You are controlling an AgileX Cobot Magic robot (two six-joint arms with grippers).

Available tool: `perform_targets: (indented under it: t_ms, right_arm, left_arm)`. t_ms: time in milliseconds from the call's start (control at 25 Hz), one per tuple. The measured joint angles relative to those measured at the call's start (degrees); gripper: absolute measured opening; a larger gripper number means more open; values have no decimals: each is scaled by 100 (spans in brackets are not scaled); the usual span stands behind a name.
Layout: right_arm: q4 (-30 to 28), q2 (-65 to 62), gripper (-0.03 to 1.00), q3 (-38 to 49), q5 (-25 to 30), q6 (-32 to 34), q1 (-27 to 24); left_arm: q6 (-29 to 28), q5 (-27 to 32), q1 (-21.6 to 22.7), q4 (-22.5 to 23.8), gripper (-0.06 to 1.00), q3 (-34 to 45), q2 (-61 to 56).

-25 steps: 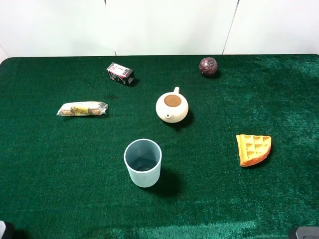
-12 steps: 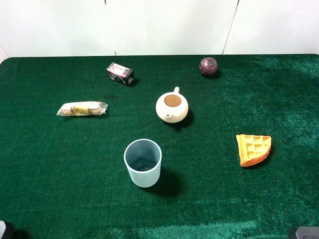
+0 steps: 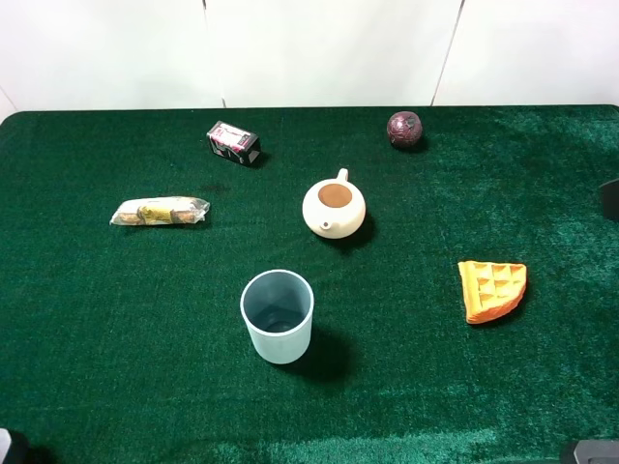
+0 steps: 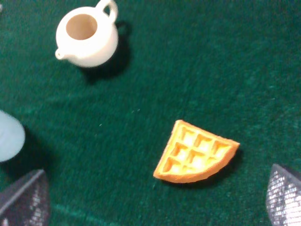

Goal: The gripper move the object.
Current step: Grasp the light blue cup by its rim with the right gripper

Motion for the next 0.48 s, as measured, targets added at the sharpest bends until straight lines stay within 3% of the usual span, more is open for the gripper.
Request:
perform_targets:
  t_ms: [480]
  right_arm:
    - [25,1074,69,0,-195,79,1282]
  left_arm:
    - [0,0,0,0,99,0,0]
